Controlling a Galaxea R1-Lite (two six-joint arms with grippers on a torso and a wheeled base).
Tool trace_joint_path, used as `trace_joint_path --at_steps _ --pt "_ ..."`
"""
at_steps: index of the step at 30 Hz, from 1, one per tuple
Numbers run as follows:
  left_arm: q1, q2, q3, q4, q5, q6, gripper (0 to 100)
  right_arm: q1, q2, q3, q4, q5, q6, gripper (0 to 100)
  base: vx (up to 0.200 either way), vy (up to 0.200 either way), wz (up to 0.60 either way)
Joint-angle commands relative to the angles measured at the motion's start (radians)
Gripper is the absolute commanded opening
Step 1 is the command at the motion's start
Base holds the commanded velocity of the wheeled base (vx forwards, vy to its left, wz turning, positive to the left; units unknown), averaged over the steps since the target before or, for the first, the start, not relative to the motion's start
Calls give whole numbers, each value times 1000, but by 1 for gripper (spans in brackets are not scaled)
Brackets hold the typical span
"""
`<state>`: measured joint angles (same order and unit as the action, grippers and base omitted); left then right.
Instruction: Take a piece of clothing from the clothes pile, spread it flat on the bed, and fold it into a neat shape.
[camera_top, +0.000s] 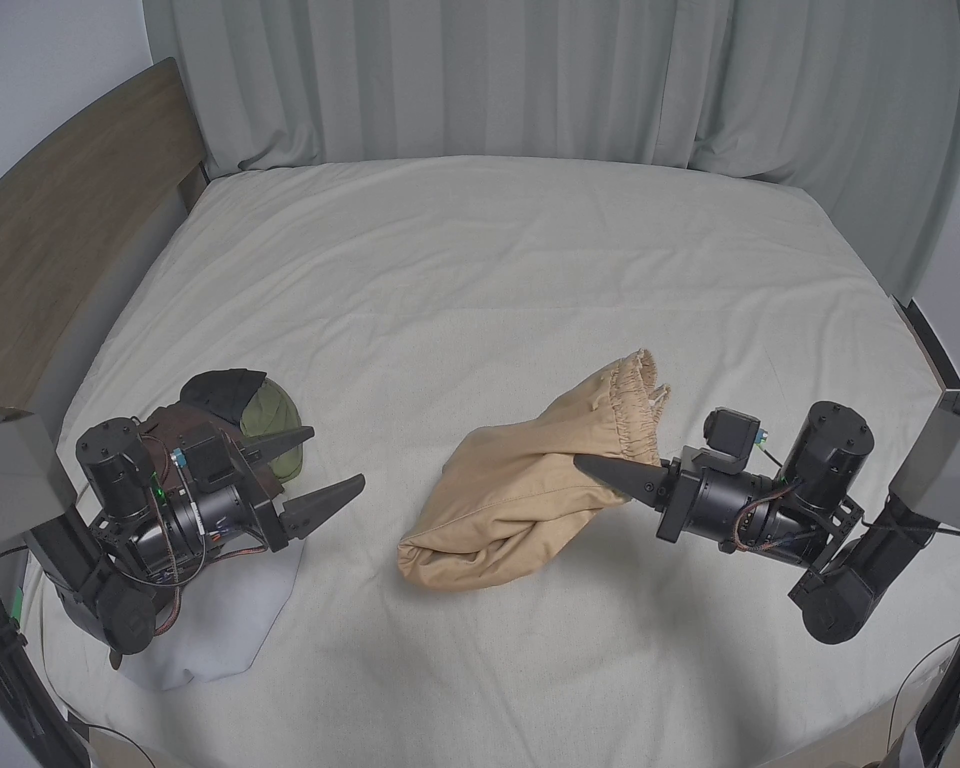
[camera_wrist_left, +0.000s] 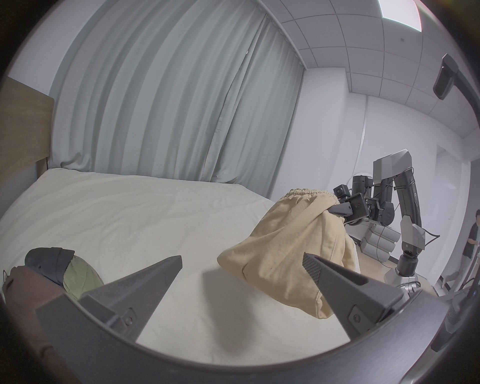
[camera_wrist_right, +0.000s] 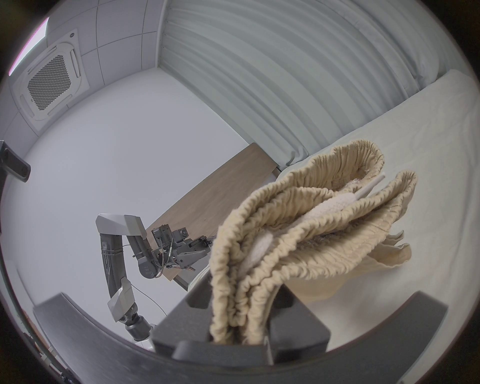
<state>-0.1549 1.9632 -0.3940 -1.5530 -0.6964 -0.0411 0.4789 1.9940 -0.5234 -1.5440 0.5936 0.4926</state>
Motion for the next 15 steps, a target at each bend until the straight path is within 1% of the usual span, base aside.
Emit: trace_joint_path --at_steps 1,11,15 --pt "0 0 0 -1 0 0 100 1 17 -10 -1 0 0 0 0 0 0" --pt "0 0 1 -1 0 0 100 -3 32 -27 -1 2 0 0 0 0 0" --pt "1 0 1 -1 0 0 100 -6 54 -76 -1 2 15 0 0 0 0"
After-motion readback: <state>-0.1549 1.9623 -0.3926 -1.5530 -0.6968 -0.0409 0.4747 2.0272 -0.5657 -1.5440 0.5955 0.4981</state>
